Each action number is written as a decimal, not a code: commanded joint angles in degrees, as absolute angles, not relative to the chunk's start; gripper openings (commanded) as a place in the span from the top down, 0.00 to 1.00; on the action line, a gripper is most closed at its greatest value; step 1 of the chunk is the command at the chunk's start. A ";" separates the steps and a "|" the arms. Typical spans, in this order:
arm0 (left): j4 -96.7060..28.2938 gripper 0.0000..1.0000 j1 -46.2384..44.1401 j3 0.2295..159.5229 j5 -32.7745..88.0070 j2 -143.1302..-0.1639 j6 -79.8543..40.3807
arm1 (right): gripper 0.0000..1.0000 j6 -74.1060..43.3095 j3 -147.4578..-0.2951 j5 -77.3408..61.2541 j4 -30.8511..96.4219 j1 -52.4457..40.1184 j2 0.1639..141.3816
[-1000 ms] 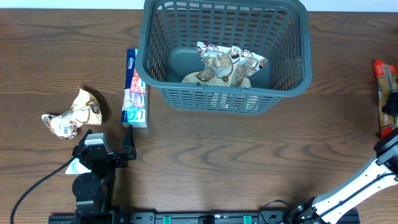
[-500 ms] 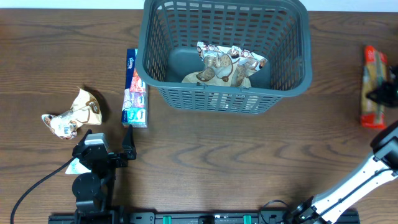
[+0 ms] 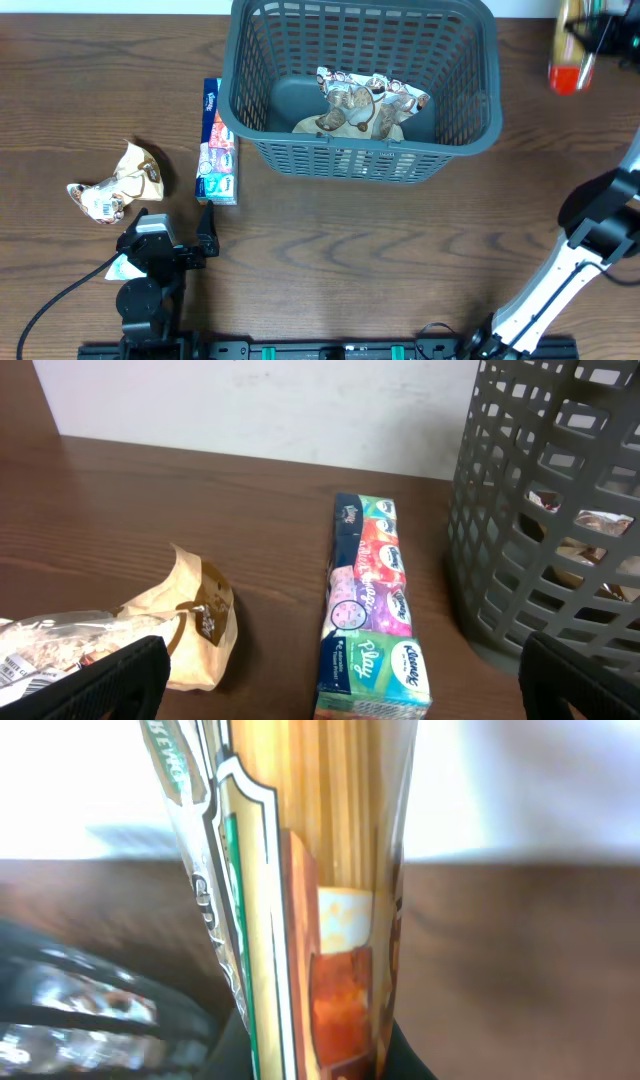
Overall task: Pack container
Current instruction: 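Carry the spaghetti packet into the basket and open the right gripper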
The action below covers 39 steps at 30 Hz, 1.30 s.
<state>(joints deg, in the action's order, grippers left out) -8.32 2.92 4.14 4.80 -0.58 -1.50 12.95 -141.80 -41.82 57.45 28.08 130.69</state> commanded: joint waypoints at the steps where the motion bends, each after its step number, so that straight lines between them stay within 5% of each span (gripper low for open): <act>1: -8.60 0.02 3.20 2.46 5.58 -0.16 -1.58 | 0.99 8.54 -147.24 -51.51 56.34 24.91 120.31; 12: -8.60 0.01 3.20 2.46 5.58 -0.16 -1.58 | 0.99 4.91 -147.35 -60.95 52.75 10.55 110.15; 17: -8.60 0.01 3.20 2.46 5.58 -0.16 -1.58 | 0.99 15.53 -145.86 -60.25 59.96 2.00 111.28; 30: -8.60 0.01 3.20 2.46 5.58 -0.16 -1.58 | 0.99 35.83 -135.59 -30.00 77.60 -11.18 117.78; 39: -8.60 0.01 3.20 2.46 5.58 -0.16 -1.58 | 0.99 42.02 -135.44 -27.88 85.97 -9.67 123.15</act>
